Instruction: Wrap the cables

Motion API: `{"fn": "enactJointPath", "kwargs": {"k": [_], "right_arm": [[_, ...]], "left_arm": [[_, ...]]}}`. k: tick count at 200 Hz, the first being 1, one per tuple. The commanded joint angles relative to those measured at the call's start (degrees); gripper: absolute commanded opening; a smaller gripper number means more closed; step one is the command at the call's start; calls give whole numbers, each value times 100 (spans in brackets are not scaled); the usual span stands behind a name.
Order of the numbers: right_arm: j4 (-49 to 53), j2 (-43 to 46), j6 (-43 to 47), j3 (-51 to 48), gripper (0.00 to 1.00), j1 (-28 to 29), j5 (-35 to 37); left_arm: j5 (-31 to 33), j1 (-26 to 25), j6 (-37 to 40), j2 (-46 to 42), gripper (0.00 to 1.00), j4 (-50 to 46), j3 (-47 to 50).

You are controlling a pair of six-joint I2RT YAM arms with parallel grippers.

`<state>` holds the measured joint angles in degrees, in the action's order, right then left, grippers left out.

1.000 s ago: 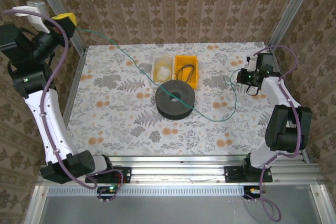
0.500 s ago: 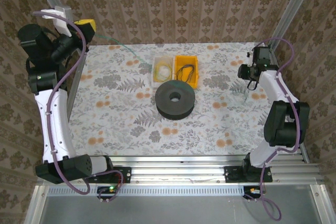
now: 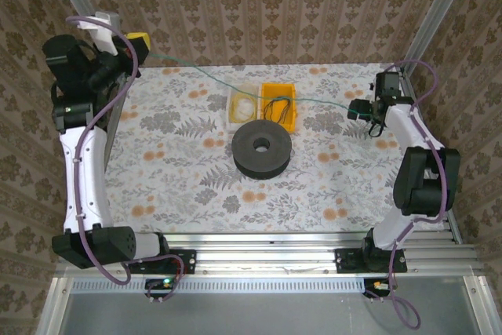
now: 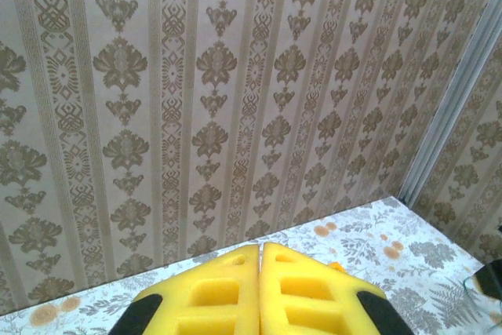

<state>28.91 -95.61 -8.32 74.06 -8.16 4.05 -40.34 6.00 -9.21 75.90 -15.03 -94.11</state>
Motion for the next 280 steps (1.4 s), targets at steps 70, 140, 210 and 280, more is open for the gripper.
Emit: {"fn": "enactJointPath", "kwargs": {"k": [70,140,210,280], "right_arm": [[482,2099,-1395,-718,100,-902,298],[630,2910,-1901,-1802,100,-1079,-328],[561,3493,-2266,-3108,100,-1060,-1120],[-93,1954,-2354,-3040,100,-1015,-581]], "left_arm": [[308,-125,472,72,0,-215,-67],[630,-256,693,63,0,-322,-159],[935,-387,878,-48,0,-392,-50],[1433,-408,1329,-220,0,-776,-90]]}}
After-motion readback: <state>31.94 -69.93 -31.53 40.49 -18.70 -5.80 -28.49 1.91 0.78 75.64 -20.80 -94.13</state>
